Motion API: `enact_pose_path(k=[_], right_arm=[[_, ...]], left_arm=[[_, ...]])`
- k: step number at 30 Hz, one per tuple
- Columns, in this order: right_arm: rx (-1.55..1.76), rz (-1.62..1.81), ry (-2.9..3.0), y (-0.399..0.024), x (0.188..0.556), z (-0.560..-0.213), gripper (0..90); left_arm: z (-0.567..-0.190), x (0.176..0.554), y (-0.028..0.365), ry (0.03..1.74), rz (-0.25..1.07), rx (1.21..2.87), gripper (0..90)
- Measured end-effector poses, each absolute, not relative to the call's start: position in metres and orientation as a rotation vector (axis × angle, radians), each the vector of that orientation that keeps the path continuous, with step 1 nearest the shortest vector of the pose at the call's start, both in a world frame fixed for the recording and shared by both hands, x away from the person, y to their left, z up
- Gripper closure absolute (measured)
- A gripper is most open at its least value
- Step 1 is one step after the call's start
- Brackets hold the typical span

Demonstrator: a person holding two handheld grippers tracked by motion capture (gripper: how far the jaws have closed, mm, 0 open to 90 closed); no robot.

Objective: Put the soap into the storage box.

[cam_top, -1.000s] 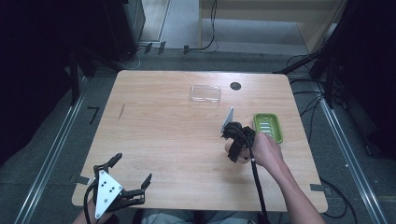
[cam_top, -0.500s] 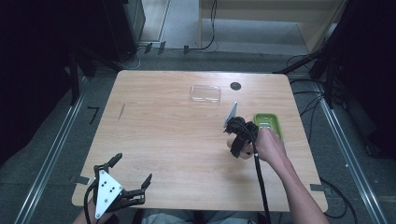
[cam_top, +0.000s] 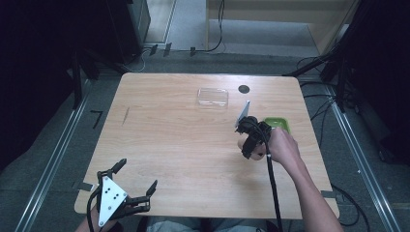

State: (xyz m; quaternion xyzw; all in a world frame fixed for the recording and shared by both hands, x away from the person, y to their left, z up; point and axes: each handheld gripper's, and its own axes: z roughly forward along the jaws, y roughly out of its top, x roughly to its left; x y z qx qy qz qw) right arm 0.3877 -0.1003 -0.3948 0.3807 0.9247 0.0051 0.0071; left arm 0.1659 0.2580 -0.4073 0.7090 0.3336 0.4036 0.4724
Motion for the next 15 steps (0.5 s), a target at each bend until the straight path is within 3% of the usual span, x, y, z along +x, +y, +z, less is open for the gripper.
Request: enact_pose_path(k=[15], right_arm=[[1.235, 0.061, 2.866, -0.115, 0.4, -0.387, 33.7]], left_arm=[[-0.407, 0.165, 0.258, 0.819, 0.989, 1.735, 0.0]])
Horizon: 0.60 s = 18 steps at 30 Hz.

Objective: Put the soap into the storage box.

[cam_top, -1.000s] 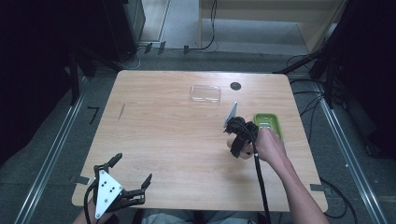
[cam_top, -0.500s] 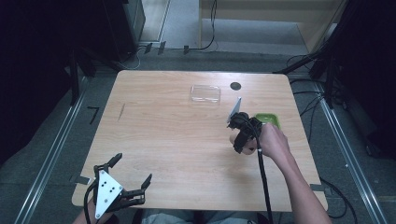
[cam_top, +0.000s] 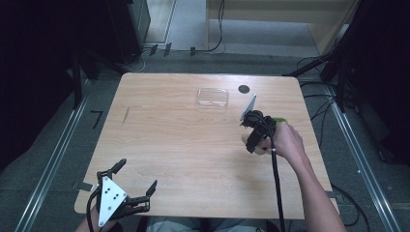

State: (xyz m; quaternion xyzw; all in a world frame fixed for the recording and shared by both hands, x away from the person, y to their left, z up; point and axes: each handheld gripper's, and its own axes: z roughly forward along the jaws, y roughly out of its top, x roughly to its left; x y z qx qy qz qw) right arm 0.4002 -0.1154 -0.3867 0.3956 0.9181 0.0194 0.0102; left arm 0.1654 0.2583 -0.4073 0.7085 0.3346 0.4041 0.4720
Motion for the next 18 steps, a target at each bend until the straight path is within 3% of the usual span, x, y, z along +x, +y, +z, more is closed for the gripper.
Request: enact_pose_path(k=[18], right_arm=[[1.299, 0.097, 2.828, -0.137, 0.413, -0.383, 33.7]], left_arm=[[-0.407, 0.165, 0.258, 0.822, 0.992, 1.737, 0.0]])
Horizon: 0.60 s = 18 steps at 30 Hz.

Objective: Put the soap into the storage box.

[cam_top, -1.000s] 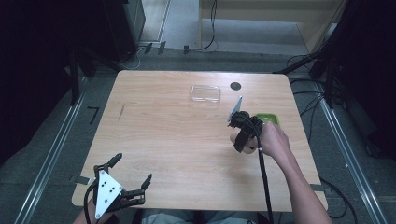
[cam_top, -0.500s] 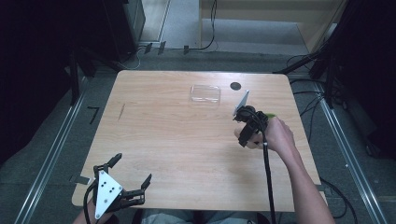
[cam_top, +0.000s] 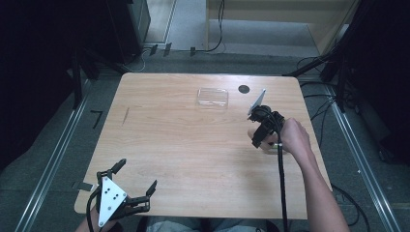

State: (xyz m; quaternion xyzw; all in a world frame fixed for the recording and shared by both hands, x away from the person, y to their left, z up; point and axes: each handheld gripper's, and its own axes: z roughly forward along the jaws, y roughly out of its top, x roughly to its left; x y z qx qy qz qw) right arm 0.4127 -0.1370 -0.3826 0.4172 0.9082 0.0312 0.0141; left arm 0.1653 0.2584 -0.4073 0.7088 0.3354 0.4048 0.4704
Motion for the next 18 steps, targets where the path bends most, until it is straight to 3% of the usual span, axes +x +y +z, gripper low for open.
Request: enact_pose_path(k=[18], right_arm=[[1.35, 0.117, 2.787, -0.158, 0.422, -0.381, 33.7]], left_arm=[[-0.407, 0.165, 0.258, 0.823, 0.993, 1.737, 0.0]])
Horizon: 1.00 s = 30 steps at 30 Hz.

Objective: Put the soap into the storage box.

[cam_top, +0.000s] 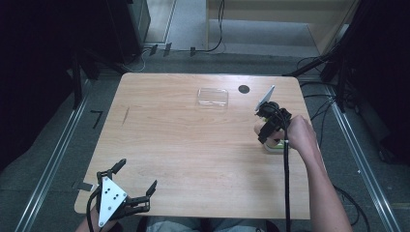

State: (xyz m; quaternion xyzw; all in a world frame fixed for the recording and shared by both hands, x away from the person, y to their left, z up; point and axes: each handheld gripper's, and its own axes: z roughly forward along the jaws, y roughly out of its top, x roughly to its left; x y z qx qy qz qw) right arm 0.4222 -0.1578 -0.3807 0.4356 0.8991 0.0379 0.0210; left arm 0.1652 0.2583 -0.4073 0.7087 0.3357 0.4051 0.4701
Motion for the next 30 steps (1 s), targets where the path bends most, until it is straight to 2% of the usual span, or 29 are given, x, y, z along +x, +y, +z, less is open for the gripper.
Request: enact_pose_path(k=[30], right_arm=[[1.496, 0.136, 2.72, -0.187, 0.439, -0.393, 33.7]], left_arm=[[-0.407, 0.165, 0.258, 0.822, 0.994, 1.738, 0.0]])
